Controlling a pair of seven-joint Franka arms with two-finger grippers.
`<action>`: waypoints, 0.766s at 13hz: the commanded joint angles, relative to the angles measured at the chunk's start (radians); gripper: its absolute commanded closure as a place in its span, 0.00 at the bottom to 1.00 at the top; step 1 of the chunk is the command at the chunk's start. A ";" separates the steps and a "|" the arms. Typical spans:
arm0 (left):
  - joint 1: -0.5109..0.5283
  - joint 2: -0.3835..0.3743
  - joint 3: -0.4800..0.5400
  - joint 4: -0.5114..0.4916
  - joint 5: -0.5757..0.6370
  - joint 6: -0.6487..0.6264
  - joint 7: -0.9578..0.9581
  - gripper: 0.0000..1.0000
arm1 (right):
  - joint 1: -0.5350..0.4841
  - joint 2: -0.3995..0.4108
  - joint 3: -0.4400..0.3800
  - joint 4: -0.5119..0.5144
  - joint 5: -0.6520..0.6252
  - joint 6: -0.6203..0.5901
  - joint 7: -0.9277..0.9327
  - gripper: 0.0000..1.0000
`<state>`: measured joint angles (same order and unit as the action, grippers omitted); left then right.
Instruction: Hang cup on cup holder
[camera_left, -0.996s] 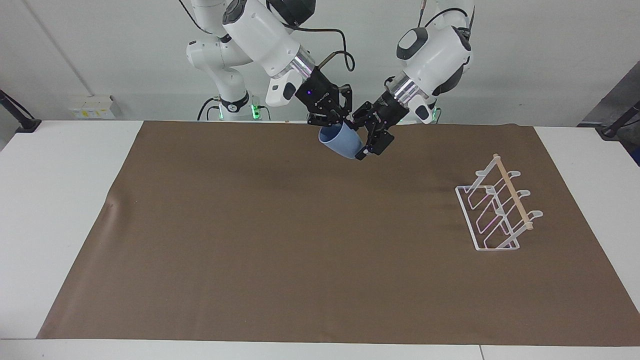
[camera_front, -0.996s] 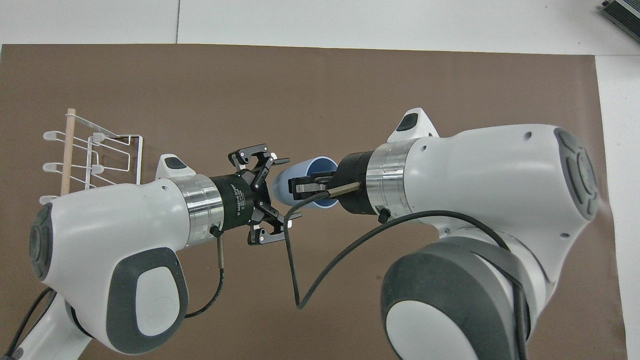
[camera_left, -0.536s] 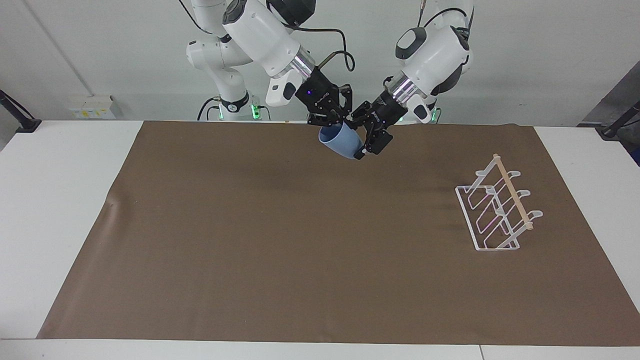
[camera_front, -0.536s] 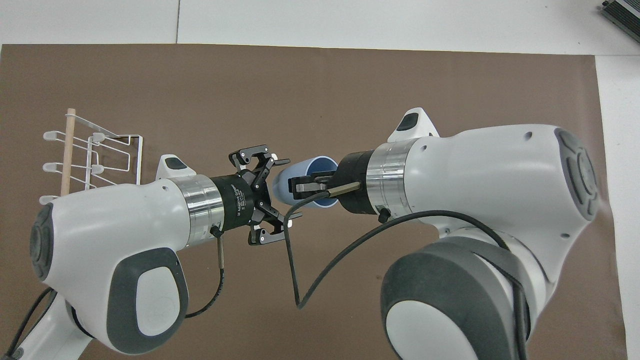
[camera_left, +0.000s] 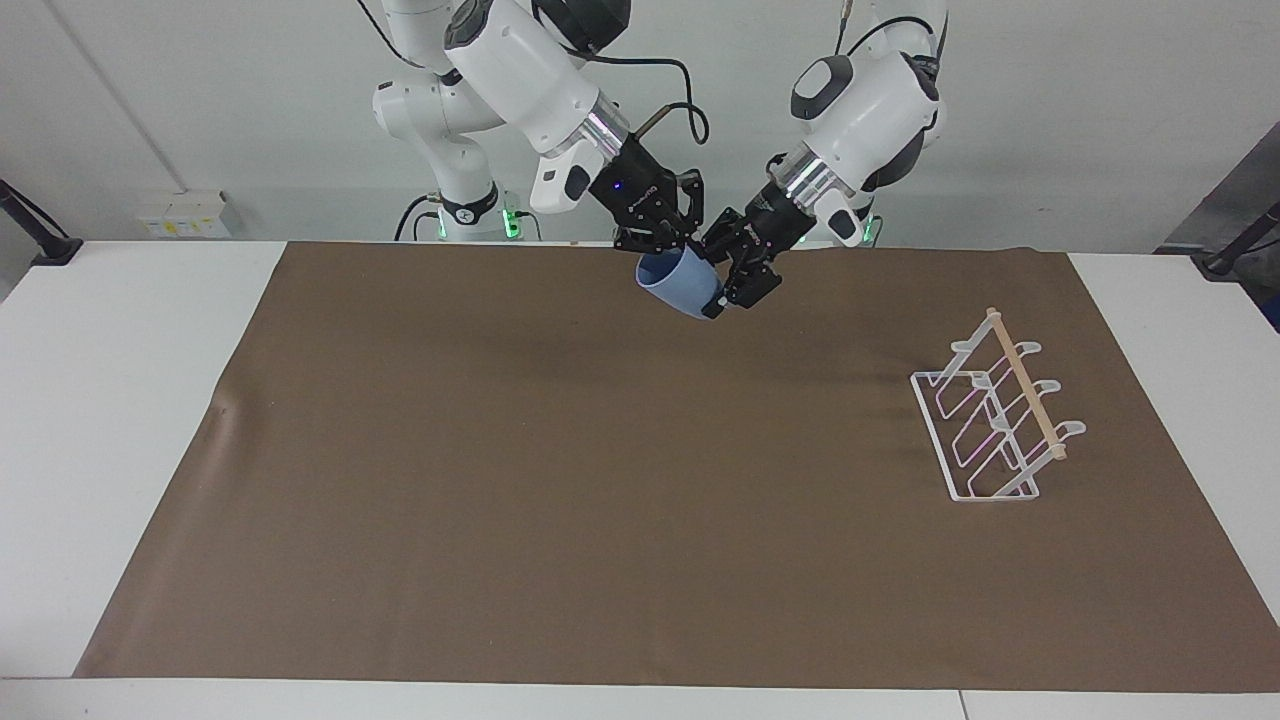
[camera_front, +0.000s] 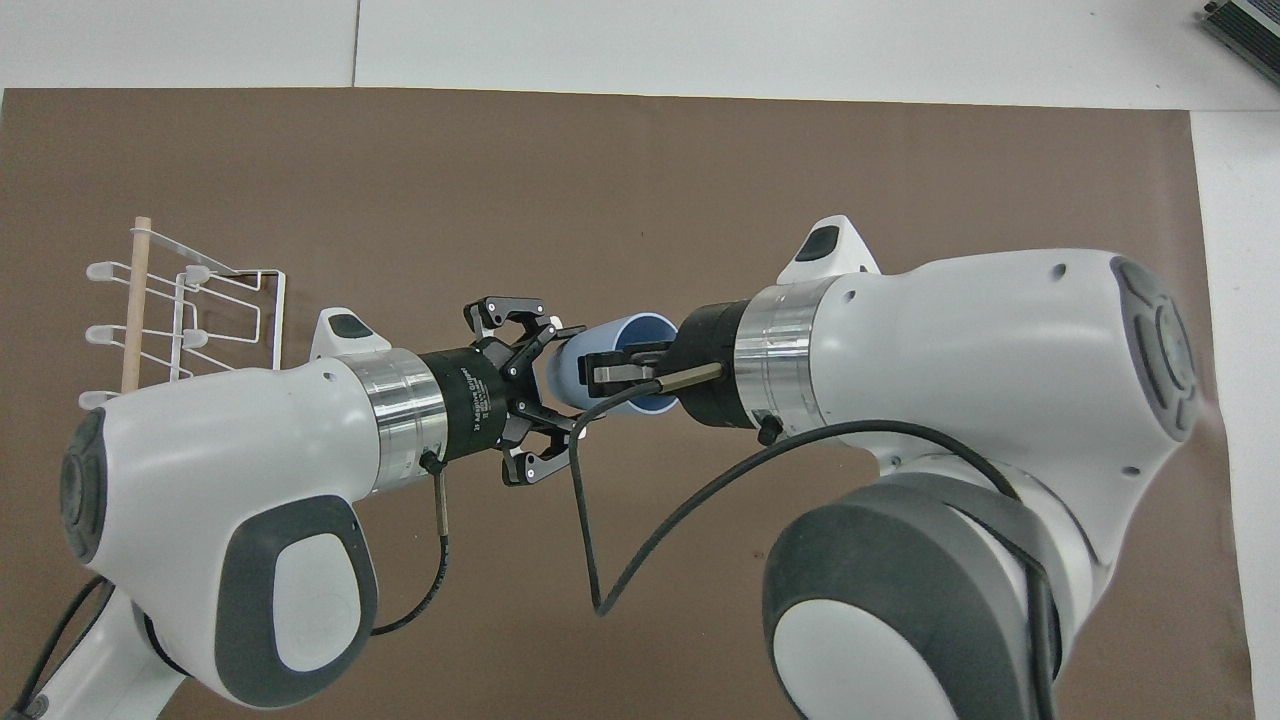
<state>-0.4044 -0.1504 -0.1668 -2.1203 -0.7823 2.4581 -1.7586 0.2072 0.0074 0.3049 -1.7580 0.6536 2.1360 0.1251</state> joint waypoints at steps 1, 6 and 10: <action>-0.028 -0.023 0.009 -0.026 -0.014 -0.007 0.028 1.00 | -0.003 -0.012 0.008 -0.014 0.032 0.025 0.008 0.32; 0.068 -0.032 0.012 -0.029 -0.005 -0.129 0.128 1.00 | -0.005 -0.014 0.010 -0.008 0.029 0.027 0.005 0.00; 0.131 -0.032 0.016 -0.023 0.231 -0.238 0.140 1.00 | -0.005 -0.014 0.008 -0.008 0.024 0.027 -0.004 0.00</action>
<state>-0.2965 -0.1516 -0.1491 -2.1252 -0.6412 2.2793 -1.6262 0.2083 0.0072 0.3051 -1.7545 0.6537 2.1441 0.1252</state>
